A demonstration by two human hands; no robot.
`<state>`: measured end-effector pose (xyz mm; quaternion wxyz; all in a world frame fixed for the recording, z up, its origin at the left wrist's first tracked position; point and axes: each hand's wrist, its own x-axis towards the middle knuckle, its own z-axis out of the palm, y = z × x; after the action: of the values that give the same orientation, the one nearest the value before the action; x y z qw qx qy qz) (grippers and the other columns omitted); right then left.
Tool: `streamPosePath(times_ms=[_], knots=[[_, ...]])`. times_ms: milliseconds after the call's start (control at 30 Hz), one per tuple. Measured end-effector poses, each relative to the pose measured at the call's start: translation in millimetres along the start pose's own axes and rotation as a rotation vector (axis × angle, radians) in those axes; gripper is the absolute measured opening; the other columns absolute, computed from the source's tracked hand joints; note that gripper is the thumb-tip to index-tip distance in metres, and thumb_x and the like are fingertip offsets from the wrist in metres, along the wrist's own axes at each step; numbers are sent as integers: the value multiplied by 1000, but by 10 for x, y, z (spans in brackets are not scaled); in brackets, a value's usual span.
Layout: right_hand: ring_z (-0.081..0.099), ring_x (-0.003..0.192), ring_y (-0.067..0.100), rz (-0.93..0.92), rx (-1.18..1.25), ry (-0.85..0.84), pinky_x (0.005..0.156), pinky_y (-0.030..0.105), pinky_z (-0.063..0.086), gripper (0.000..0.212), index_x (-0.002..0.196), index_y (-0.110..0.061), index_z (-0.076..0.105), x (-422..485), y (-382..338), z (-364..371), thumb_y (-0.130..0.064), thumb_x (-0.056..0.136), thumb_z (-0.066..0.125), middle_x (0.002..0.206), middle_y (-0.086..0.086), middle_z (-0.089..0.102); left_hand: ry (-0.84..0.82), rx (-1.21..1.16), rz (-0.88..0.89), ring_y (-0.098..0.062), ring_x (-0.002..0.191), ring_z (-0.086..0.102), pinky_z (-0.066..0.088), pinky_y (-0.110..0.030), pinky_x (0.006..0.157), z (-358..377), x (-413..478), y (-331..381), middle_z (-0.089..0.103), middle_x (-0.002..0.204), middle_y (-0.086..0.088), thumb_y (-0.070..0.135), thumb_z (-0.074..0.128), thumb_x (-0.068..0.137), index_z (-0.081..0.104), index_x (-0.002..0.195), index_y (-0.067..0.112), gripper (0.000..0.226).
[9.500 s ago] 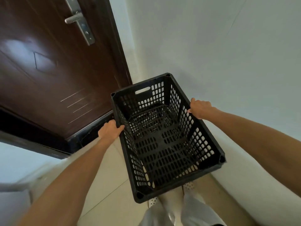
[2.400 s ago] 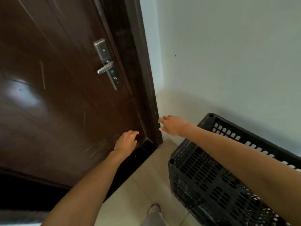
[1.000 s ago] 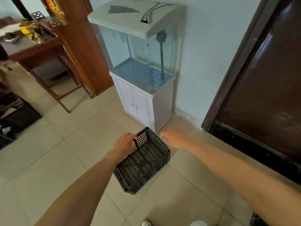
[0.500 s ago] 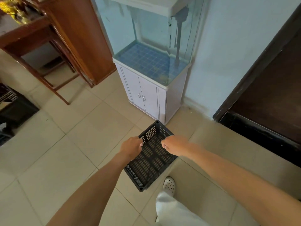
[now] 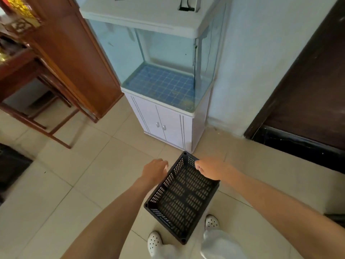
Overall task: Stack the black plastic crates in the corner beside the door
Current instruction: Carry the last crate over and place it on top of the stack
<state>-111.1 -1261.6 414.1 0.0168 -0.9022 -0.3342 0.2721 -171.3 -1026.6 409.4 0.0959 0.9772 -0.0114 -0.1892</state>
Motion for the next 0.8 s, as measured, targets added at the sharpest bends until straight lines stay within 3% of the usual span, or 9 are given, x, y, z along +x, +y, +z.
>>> streamPosePath(times_ms=[133, 267, 367, 667, 800], knots=[[54, 77, 20, 160, 91, 18, 70, 33, 44, 26, 105, -9, 58, -33, -254, 193, -15, 100, 33, 99, 10, 63, -51, 74, 164, -22, 119, 56, 48, -37, 92, -81, 177, -289, 60, 130, -1, 23, 48, 97, 54, 131, 21, 35], [61, 95, 27, 363, 224, -11, 76, 38, 48, 26, 108, -11, 57, -92, -685, 608, -14, 99, 33, 107, 9, 64, -91, 148, 321, -19, 117, 58, 51, -36, 93, -60, 308, -632, 63, 127, 1, 22, 47, 97, 59, 125, 21, 30], [60, 91, 26, 463, 294, -21, 77, 39, 48, 24, 108, -10, 57, -102, -972, 882, -14, 98, 36, 108, 11, 64, -113, 180, 395, -18, 115, 58, 50, -35, 92, 18, 301, -871, 64, 124, 2, 21, 47, 97, 62, 120, 20, 28], [59, 92, 26, 717, 508, -43, 84, 40, 51, 28, 113, -15, 56, -126, -1260, 1751, -13, 97, 33, 106, 9, 62, -228, 169, 429, -20, 111, 59, 47, -34, 88, 585, 488, -1127, 67, 119, 1, 20, 47, 96, 65, 116, 20, 26], [56, 87, 23, 816, 563, -68, 74, 34, 46, 28, 114, -14, 55, -138, -1060, 2190, -15, 97, 31, 107, 8, 62, -255, 129, 394, -21, 108, 60, 47, -36, 86, 1045, 650, -1031, 67, 117, 1, 23, 49, 96, 65, 116, 20, 25]])
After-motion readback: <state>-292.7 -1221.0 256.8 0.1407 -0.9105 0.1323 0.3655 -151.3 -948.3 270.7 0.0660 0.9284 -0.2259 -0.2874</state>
